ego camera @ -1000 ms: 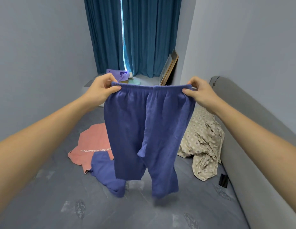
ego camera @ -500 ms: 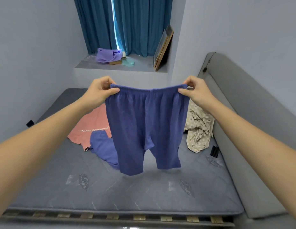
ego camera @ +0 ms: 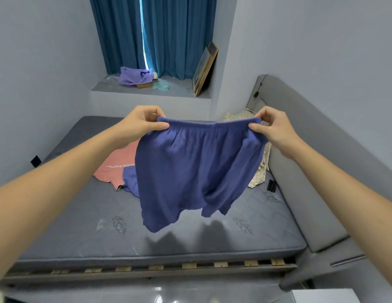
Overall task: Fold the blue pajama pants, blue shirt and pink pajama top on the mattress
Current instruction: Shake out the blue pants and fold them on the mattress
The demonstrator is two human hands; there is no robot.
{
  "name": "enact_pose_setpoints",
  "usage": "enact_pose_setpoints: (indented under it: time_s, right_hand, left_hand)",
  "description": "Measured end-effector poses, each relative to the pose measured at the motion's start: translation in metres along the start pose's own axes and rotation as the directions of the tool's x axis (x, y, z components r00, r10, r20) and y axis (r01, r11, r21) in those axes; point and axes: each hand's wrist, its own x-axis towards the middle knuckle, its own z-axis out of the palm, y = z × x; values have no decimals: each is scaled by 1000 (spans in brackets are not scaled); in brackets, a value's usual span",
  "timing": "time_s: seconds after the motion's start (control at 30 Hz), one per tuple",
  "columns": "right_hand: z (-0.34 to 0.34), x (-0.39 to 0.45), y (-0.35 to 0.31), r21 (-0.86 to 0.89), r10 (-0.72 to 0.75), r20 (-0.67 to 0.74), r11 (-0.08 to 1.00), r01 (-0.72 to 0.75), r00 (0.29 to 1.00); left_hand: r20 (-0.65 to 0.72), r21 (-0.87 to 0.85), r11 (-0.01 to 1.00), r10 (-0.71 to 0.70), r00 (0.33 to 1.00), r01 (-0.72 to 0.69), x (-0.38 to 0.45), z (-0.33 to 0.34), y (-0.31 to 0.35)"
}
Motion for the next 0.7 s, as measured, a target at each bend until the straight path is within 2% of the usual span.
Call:
enact_pose_setpoints:
  time_s: [0.2, 0.37, 0.53, 0.7]
  right_hand:
    - [16, -4, -5, 5, 21, 3, 1000, -21, 1000]
    - [42, 20, 28, 9, 53, 23, 999, -53, 998]
    - [80, 68, 99, 20, 132, 43, 991, -132, 990]
    - [128, 146, 209, 16, 210, 94, 977, -213, 973]
  left_hand:
    - [-58, 29, 999, 26, 998, -24, -3, -6, -11]
    - [-93, 41, 999, 14, 996, -10, 26, -4, -47]
    - [-132, 51, 998, -42, 990, 49, 87, 10, -108]
    - [-133, 79, 982, -159, 978, 170, 181, 32, -199]
